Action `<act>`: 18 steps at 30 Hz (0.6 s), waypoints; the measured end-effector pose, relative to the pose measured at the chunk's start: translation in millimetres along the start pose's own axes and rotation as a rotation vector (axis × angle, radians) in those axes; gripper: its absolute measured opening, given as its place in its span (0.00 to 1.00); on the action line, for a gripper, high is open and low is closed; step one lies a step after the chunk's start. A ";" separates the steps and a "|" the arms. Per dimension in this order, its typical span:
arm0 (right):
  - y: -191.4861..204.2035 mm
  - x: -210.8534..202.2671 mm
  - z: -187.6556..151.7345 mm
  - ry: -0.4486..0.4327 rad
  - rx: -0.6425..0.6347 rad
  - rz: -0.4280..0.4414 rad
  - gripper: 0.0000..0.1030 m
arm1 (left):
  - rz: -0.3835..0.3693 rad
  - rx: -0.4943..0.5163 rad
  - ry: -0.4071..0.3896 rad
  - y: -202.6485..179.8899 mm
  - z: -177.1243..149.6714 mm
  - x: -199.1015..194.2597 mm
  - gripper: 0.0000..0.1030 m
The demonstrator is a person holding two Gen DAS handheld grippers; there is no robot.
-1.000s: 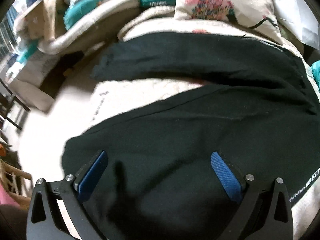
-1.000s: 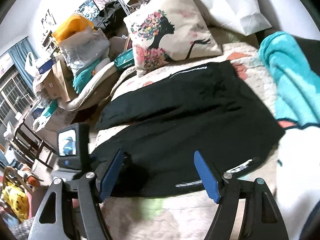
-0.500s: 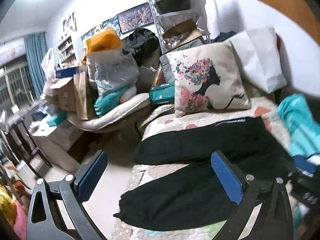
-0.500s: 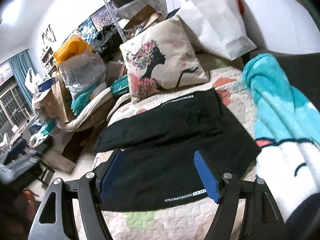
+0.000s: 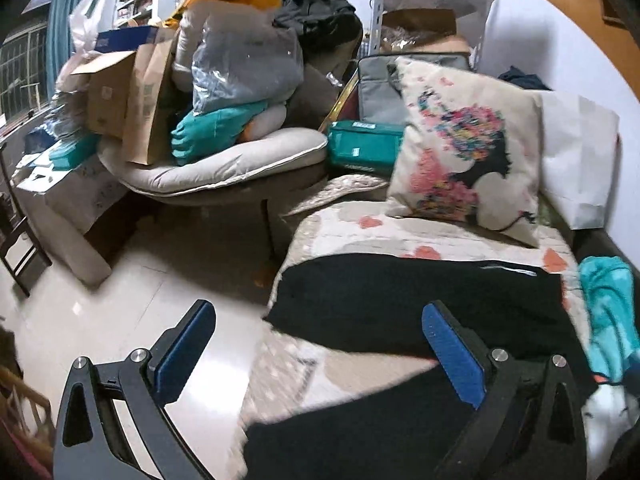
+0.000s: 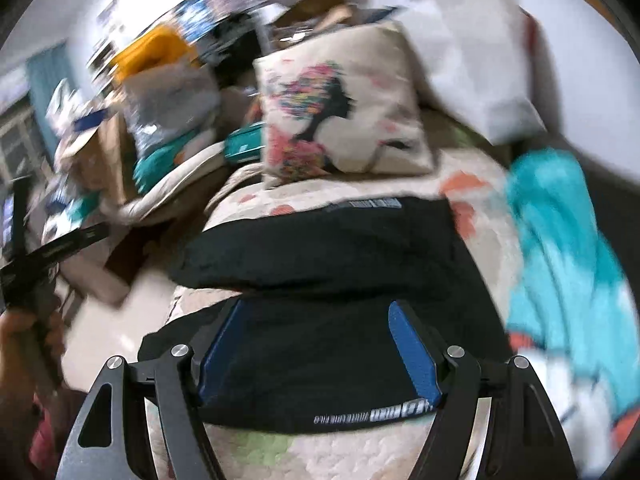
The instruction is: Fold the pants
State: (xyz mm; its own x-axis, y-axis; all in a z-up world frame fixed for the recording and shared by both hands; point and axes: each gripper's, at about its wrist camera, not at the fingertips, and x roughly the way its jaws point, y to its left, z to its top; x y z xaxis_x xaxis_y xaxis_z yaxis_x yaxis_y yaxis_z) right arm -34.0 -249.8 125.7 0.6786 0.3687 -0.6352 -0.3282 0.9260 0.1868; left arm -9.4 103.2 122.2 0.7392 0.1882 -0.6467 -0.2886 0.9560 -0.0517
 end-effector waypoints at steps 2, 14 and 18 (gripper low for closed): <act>3.8 13.1 23.3 0.034 -0.075 0.025 0.79 | -0.002 0.013 0.022 12.2 4.6 26.6 1.00; -72.2 196.9 123.5 0.222 -0.038 0.001 0.79 | -0.086 -0.041 0.189 74.8 22.4 197.5 1.00; -74.4 238.5 131.2 0.272 -0.093 0.002 0.79 | -0.153 -0.084 0.194 74.3 28.3 228.6 1.00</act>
State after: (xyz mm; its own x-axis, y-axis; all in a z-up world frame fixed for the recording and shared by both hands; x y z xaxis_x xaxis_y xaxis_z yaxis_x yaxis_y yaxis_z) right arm 238.5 -220.0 58.6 0.4808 0.3234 -0.8150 -0.3968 0.9091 0.1266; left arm 155.3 223.6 -7.9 0.6497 -0.0115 -0.7601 -0.2377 0.9467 -0.2175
